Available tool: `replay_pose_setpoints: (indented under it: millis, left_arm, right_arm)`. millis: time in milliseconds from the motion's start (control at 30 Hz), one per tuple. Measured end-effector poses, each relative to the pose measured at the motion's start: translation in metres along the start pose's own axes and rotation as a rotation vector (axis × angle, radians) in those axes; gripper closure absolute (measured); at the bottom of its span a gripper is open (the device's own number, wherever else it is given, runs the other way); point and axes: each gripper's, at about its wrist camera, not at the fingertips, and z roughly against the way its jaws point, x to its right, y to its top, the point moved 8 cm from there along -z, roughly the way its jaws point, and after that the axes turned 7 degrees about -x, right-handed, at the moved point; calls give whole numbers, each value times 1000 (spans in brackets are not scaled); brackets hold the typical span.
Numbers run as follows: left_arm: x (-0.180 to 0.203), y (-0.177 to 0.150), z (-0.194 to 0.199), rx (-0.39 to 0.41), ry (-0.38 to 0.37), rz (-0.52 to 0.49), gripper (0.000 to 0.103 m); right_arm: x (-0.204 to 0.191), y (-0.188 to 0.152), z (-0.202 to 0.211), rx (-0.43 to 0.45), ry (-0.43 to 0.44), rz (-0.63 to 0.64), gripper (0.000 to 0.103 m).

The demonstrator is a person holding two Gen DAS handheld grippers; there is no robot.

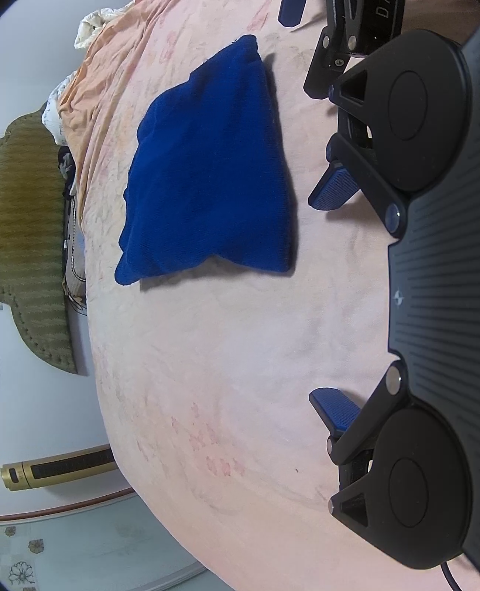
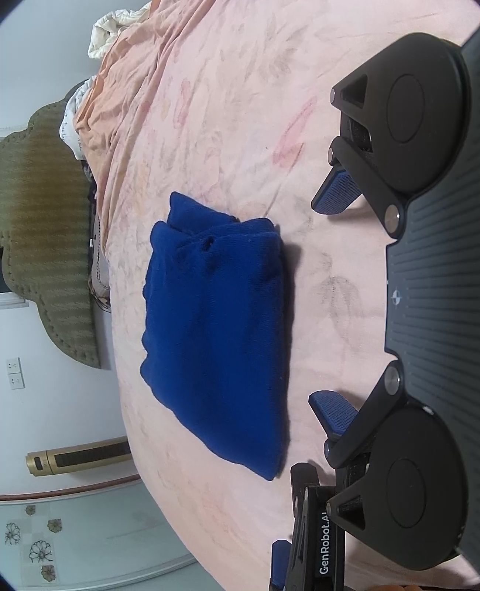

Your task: Fold small clothes

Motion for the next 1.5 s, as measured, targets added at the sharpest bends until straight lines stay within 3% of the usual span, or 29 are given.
replay_pose_setpoints:
  millis: [433, 700, 933, 1067, 1133, 1167, 1200, 1233, 1300, 1367, 1400, 1467, 1500]
  left_arm:
    - [-3, 4, 0, 10, 13, -7, 0]
    - [-4, 32, 0, 58, 22, -20, 0]
    - [1, 59, -10, 73, 23, -15, 0]
    - [8, 64, -12, 74, 17, -22, 0]
    - [10, 63, -13, 71, 15, -29, 0]
    - [11, 61, -13, 68, 15, -33, 0]
    - [12, 60, -13, 65, 16, -36, 0]
    - [12, 58, -14, 60, 17, -38, 0]
    - [10, 55, -14, 54, 16, -38, 0]
    - [9, 52, -14, 50, 13, -32, 0]
    - [8, 50, -14, 45, 10, -25, 0]
    - [8, 45, -14, 32, -7, -12, 0]
    - [9, 42, -15, 25, -14, -9, 0]
  right_arm:
    - [8, 6, 6, 44, -5, -16, 0]
    - [37, 58, 1, 115, 28, -72, 0]
    - [63, 96, -41, 72, 111, -185, 4]
    - [66, 114, -65, 51, 154, -209, 25]
    - [65, 122, -77, 35, 163, -215, 49]
    - [65, 126, -84, 30, 154, -219, 72]
    - [67, 129, -89, 28, 134, -228, 86]
    - [71, 131, -94, 32, 101, -231, 91]
    - [76, 133, -100, 34, 54, -223, 89]
    - [74, 130, -96, 32, 58, -228, 75]
    - [73, 128, -88, 47, 46, -227, 55]
    - [64, 122, -70, 84, 28, -190, 32]
    - [60, 117, -59, 107, 18, -171, 27]
